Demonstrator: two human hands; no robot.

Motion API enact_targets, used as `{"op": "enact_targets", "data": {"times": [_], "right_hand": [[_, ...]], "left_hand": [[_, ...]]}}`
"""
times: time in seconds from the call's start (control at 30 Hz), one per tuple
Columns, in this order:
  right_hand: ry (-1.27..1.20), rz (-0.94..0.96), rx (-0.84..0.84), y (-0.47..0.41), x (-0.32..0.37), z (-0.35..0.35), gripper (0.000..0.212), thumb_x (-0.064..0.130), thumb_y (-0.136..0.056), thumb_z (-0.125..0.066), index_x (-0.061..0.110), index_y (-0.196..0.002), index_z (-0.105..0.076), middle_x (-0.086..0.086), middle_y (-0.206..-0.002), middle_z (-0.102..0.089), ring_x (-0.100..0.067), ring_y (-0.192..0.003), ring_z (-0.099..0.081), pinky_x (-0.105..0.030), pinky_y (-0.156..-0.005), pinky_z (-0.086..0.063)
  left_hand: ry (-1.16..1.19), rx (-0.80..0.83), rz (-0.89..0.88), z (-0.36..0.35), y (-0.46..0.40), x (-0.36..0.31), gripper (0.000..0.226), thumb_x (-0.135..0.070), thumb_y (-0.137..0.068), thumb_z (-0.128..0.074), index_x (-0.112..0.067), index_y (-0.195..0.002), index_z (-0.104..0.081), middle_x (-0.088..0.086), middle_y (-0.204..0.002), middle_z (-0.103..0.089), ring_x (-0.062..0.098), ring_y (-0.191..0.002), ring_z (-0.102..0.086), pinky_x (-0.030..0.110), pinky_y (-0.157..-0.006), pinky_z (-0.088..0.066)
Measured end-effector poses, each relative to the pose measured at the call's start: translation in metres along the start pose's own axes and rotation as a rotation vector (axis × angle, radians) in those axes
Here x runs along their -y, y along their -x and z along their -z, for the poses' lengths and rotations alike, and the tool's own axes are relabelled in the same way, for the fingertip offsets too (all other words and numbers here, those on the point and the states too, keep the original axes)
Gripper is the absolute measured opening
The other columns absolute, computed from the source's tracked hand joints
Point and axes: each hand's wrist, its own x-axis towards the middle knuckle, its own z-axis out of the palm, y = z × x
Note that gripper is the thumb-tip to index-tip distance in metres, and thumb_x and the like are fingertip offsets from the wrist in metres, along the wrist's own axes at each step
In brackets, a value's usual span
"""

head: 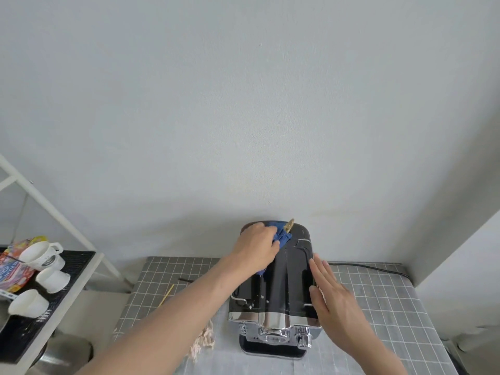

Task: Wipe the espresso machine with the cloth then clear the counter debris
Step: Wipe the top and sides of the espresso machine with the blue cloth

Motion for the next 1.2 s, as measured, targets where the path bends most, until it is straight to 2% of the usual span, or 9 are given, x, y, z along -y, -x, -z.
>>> {"op": "enact_targets", "data": {"times": [0.07,0.17,0.3,0.4,0.57,0.77,0.93,1.07,1.2], "right_hand": [[0.025,0.006,0.023,-0.001,0.0,0.004,0.057,0.037,-0.11,-0.027,0.039,-0.162,-0.006,0.027,-0.167,0.004,0.007,-0.153,0.008,-0.044,-0.126,-0.024],[0.051,0.008,0.055,-0.001,0.0,0.008,0.056,0.042,-0.11,-0.023,0.039,-0.162,-0.004,0.027,-0.167,0.007,0.004,-0.154,0.008,-0.044,-0.126,-0.023],[0.059,0.012,0.082,-0.001,0.001,0.013,0.057,0.044,-0.11,-0.022,0.036,-0.163,-0.004,0.024,-0.167,0.008,0.001,-0.155,0.007,-0.042,-0.126,-0.023],[0.067,0.008,0.102,-0.002,0.002,0.014,0.057,0.042,-0.11,-0.024,0.033,-0.163,-0.005,0.022,-0.168,0.007,-0.002,-0.156,0.004,-0.043,-0.125,-0.025],[0.059,0.017,0.096,-0.004,-0.001,0.015,0.06,0.037,-0.109,-0.032,0.031,-0.164,-0.009,0.02,-0.168,0.003,-0.005,-0.156,0.001,-0.043,-0.124,-0.028],[0.01,0.012,0.104,-0.005,0.006,0.019,0.061,0.025,-0.108,-0.037,0.026,-0.164,-0.012,0.017,-0.169,0.0,-0.005,-0.156,0.0,-0.037,-0.125,-0.026],[-0.009,-0.001,0.118,-0.005,0.014,0.026,0.061,0.023,-0.108,-0.038,0.023,-0.164,-0.015,0.015,-0.168,-0.002,-0.006,-0.156,-0.002,-0.03,-0.123,-0.019],[0.035,-0.021,0.141,-0.002,0.012,0.026,0.06,0.032,-0.108,-0.033,0.027,-0.164,-0.012,0.015,-0.17,-0.001,-0.009,-0.157,-0.003,-0.045,-0.126,-0.023],[0.036,-0.023,0.128,0.0,0.013,0.024,0.06,0.03,-0.108,-0.034,0.026,-0.164,-0.012,0.014,-0.17,-0.002,-0.009,-0.157,-0.004,-0.042,-0.125,-0.025]], "left_hand": [[-0.069,-0.016,0.047,-0.003,0.008,-0.009,0.026,-0.032,-0.102,-0.05,-0.008,-0.099,-0.06,0.01,-0.094,-0.058,0.031,-0.097,-0.057,0.038,-0.077,-0.045],[-0.19,-0.041,0.053,-0.017,0.02,-0.016,0.03,-0.028,-0.1,-0.05,-0.006,-0.12,-0.055,0.013,-0.114,-0.059,0.031,-0.109,-0.049,0.04,-0.091,-0.046],[-0.151,-0.05,0.09,-0.021,0.04,-0.025,0.042,-0.021,-0.098,-0.052,-0.005,-0.136,-0.045,0.012,-0.127,-0.058,0.03,-0.114,-0.048,0.039,-0.094,-0.048],[-0.15,0.001,0.125,-0.006,0.058,-0.039,0.033,-0.024,-0.099,-0.05,-0.004,-0.126,-0.05,0.012,-0.118,-0.062,0.031,-0.111,-0.047,0.039,-0.094,-0.046],[-0.187,0.055,0.113,0.0,0.115,-0.059,0.029,-0.032,-0.097,-0.048,-0.008,-0.112,-0.054,0.01,-0.101,-0.066,0.028,-0.105,-0.049,0.038,-0.083,-0.049],[-0.178,-0.026,0.05,-0.009,0.106,-0.045,0.037,-0.03,-0.1,-0.043,-0.006,-0.126,-0.052,0.008,-0.112,-0.066,0.027,-0.107,-0.049,0.037,-0.09,-0.048],[-0.018,0.089,0.102,-0.003,0.052,-0.014,0.032,-0.027,-0.102,-0.042,-0.01,-0.129,-0.047,0.013,-0.118,-0.06,0.031,-0.12,-0.047,0.045,-0.089,-0.05],[0.05,0.133,0.124,0.005,0.044,-0.008,0.02,-0.024,-0.101,-0.04,-0.012,-0.112,-0.051,0.011,-0.104,-0.051,0.027,-0.109,-0.049,0.039,-0.077,-0.046],[0.029,0.128,0.099,0.019,0.08,-0.026,0.02,-0.027,-0.097,-0.045,-0.01,-0.101,-0.056,0.009,-0.091,-0.051,0.026,-0.093,-0.051,0.039,-0.076,-0.049]]}}
